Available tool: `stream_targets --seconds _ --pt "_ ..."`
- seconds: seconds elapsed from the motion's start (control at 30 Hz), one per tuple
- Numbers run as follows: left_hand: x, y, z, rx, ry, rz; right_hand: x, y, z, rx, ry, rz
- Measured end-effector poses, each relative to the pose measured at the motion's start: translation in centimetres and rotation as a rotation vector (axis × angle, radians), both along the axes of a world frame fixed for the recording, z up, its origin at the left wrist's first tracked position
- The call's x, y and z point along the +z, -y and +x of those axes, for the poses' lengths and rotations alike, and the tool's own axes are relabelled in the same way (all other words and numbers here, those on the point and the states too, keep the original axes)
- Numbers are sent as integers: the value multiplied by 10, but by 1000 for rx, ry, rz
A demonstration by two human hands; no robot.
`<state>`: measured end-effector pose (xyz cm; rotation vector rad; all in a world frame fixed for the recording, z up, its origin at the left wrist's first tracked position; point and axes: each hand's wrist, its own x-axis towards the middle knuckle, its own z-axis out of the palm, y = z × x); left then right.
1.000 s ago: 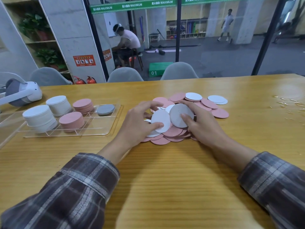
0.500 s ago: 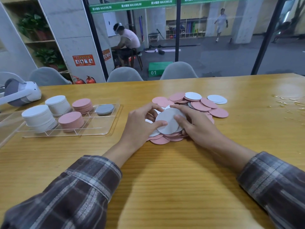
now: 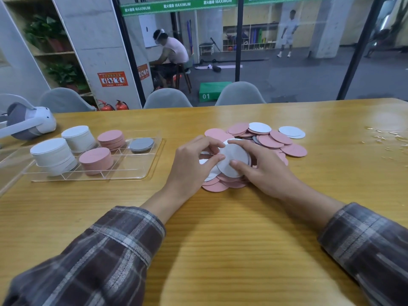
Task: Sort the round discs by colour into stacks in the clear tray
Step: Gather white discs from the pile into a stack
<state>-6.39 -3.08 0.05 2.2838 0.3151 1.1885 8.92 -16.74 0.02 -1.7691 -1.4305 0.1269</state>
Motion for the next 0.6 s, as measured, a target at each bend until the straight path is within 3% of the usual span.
stream_targets --seconds 0.1,0.3,0.43,0.6 --pt "-1 -10 -3 64 -79 17 1 1 3 -55 20 7" --pt "-6 -36 -18 154 -502 -58 -1 1 8 -111 11 -5" --pt "0 -38 -19 116 -511 -102 -1 0 8 -127 -13 -9" --pt "7 -37 -20 31 -381 -217 -1 0 9 -139 -20 -14"
